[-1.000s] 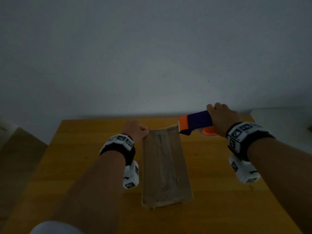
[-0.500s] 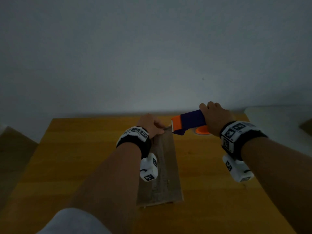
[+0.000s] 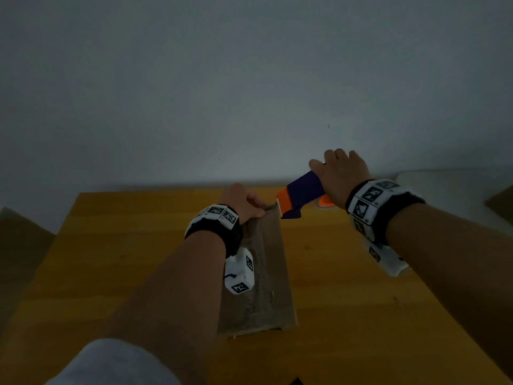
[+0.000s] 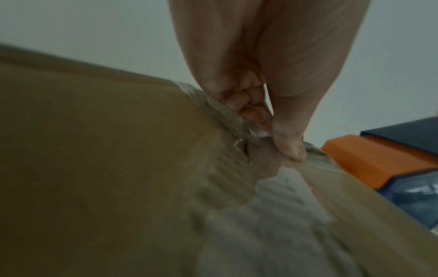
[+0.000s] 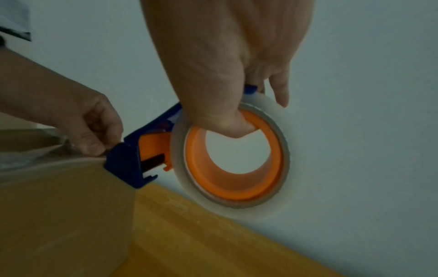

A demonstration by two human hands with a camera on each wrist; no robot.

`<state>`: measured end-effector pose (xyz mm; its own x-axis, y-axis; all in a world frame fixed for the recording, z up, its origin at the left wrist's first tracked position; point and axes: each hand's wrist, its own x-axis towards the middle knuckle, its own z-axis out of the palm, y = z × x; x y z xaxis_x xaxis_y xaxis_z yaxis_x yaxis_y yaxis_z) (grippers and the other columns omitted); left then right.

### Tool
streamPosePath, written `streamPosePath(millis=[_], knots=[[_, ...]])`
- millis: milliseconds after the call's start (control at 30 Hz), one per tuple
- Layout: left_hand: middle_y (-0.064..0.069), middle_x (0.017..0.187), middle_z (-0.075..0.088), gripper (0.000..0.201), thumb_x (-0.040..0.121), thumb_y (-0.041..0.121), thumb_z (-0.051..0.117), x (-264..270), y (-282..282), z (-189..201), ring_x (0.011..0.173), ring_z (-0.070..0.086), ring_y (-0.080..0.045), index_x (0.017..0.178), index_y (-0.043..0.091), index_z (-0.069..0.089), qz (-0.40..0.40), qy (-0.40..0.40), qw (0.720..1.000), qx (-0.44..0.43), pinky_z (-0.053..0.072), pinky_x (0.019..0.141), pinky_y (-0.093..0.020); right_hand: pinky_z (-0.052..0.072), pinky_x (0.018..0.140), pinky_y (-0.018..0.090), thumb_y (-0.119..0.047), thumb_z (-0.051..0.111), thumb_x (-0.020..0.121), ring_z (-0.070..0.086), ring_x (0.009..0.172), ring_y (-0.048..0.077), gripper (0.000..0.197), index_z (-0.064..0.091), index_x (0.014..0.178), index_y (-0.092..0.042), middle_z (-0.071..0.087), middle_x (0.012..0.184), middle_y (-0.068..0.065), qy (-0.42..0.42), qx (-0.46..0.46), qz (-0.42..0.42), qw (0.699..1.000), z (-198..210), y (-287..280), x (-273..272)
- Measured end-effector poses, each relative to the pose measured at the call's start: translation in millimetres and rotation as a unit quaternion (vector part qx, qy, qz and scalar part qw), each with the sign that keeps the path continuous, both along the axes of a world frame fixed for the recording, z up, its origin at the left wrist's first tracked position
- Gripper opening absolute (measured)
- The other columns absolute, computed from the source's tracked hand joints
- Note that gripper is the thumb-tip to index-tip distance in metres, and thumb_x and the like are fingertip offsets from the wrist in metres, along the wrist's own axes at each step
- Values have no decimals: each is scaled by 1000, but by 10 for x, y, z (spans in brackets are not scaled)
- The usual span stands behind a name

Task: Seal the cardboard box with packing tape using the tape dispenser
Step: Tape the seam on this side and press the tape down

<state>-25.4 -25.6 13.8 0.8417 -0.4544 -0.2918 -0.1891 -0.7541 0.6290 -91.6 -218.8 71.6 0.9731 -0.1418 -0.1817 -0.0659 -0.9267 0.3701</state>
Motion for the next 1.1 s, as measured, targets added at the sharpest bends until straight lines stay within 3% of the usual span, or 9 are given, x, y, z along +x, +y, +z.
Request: streamPosePath(millis=[133, 233, 300, 467, 633, 800, 933, 1033, 1100], knots=[[-3, 105, 73, 22, 78, 17, 75, 10, 1, 8, 99, 66, -18, 99, 15, 75, -5, 0, 1000, 8, 47, 82, -21, 38, 100, 47, -28, 62, 82, 45, 119, 32, 48, 44, 125, -14, 47, 127, 14, 32, -47, -8, 998, 105, 145, 172], [-3, 109, 71, 23, 80, 19, 74, 3, 26, 14, 103, 64, -20, 102, 14, 74, -11, -6, 1000, 15, 46, 86, -23, 50, 79, 54, -31, 62, 76, 53, 103, 36, 42, 56, 113, -12, 52, 111, 14, 76, -62, -40, 994, -24, 262, 135], [-3, 111, 70, 24, 83, 21, 70, 0, 39, 26, 103, 63, -20, 107, 19, 71, -33, -9, 999, 23, 48, 85, -26, 54, 71, 48, -28, 66, 74, 56, 97, 34, 37, 59, 108, -14, 53, 105, 13, 85, -33, -75, 993, -267, 242, 33], [-4, 119, 66, 37, 91, 15, 58, 7, -13, 51, 105, 61, -22, 125, 30, 61, -121, -4, 991, 55, 44, 80, -25, 48, 88, 41, -42, 67, 82, 48, 118, 33, 63, 40, 129, -11, 47, 128, 15, 91, 58, -155, 982, -605, 90, -97], [-4, 116, 70, 29, 86, 23, 67, 76, 17, 23, 104, 63, -19, 115, 20, 70, -98, -18, 994, 51, 43, 84, -21, 40, 101, 40, -49, 58, 86, 44, 124, 33, 67, 36, 133, -6, 43, 133, 16, 114, 112, -193, 968, -659, 53, -77], [-2, 105, 74, 26, 77, 25, 76, 98, 40, -29, 94, 65, -14, 102, 18, 76, -60, -31, 997, 28, 44, 80, -18, 47, 89, 34, -35, 63, 88, 55, 110, 28, 45, 52, 120, -6, 56, 119, 13, 155, 90, -152, 972, -758, 72, -126], [-1, 107, 73, 28, 77, 25, 77, 129, 74, 48, 96, 66, -15, 103, 16, 75, -67, -15, 997, 35, 45, 82, -20, 52, 78, 31, -20, 56, 92, 59, 88, 28, 15, 56, 102, -8, 58, 95, 12, 177, 136, -188, 957, -828, 113, -192], [-2, 105, 73, 27, 75, 22, 79, 190, 146, 114, 88, 64, -13, 101, 15, 75, -67, -17, 996, 52, 47, 80, -21, 50, 82, 34, -19, 50, 94, 60, 96, 31, 32, 54, 120, -1, 59, 117, 18, 156, 186, -216, 946, -849, 178, -226], [-3, 103, 74, 28, 73, 23, 80, 209, 198, 120, 90, 66, -14, 98, 14, 76, -66, -29, 995, 73, 50, 83, -24, 47, 87, 37, -18, 43, 97, 58, 100, 34, 38, 47, 131, -1, 60, 116, 20, 150, 224, -234, 934, -836, 252, -241]])
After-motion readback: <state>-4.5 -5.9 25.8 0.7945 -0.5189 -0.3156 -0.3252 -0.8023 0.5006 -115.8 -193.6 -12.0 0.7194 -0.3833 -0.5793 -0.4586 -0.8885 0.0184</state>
